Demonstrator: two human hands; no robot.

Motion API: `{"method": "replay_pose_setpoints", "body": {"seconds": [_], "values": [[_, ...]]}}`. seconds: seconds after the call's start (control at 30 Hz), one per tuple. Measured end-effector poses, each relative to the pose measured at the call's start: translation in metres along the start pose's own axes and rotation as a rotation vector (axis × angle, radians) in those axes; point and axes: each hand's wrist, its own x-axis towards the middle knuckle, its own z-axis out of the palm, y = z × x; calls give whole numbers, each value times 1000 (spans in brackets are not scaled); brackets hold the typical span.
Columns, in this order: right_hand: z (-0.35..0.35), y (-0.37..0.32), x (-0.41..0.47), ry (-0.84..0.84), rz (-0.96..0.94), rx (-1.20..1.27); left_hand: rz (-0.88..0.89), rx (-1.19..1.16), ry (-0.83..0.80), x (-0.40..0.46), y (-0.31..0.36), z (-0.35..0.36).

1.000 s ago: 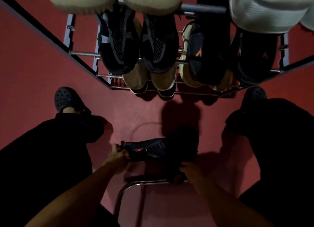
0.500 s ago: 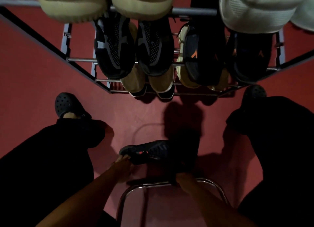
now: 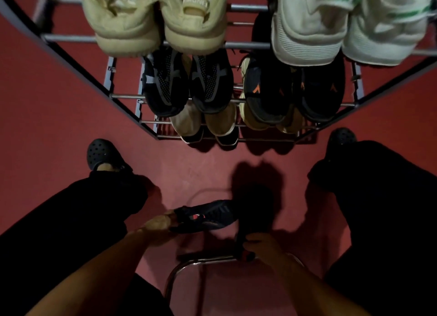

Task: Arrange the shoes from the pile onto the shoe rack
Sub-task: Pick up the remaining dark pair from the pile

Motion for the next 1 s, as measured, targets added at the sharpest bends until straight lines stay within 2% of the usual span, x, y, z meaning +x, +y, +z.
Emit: {"method": "replay_pose_setpoints", "body": {"seconds": [0.13,0.2,0.3,0.43,0.57,0.63,0.7,0.8,1.0], "values": [[21,24,4,-118,25,-194,-9,36,14,-4,17,-10],[24,24,8,-109,8,-283,-7,25,33,-5,14,-11],[19,16,12,-178,28,-354,-90,-6,134,-3,22,-23],[20,14,15,-217,8,-501,-52,54,144,3,23,-34],[24,28,21,-120,-61,-431,-125,-8,231,7,29,-41],[23,31,18,-89,-47,-319,-154,2,272,12,40,-42],[21,23,12,-104,-43,-346,-162,-34,262,19,50,-35],[20,6,7,-214,56,-393,-129,-8,180,22,57,-25],[17,1,7,-218,105,-442,-120,24,20,21,49,-36]]}}
